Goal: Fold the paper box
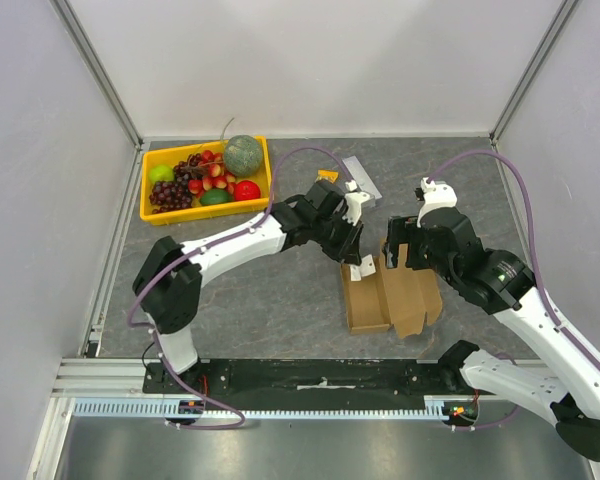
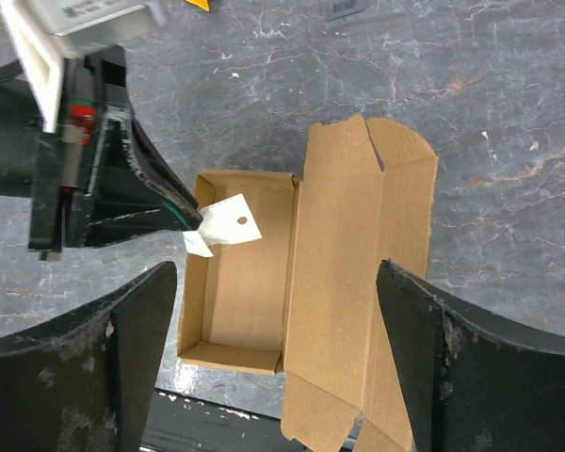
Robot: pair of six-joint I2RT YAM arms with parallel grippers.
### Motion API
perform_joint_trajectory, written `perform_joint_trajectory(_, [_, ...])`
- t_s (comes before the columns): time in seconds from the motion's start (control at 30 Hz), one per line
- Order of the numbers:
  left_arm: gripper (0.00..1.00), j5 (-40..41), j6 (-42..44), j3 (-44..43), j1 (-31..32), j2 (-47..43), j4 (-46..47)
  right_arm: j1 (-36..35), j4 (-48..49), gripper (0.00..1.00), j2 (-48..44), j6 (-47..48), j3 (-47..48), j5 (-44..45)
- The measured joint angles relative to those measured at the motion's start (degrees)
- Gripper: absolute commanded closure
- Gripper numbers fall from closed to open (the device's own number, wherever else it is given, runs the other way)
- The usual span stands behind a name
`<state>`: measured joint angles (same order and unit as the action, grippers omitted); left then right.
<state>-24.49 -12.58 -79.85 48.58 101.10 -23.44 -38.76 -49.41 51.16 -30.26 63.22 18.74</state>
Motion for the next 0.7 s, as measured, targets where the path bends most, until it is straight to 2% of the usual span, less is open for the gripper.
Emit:
perform_joint_trajectory(0.27, [0.77, -2.54, 0.02, -1.60, 1.29, 5.99, 0.42, 0.00, -0.92, 0.06, 0.00, 0.00, 0.00, 0.66])
perform_joint_trajectory(0.7, [0.72, -4.52, 0.04, -1.57, 2.40, 7.19, 1.25, 0.00, -0.94, 0.06, 0.00, 0.00, 0.00, 0.66])
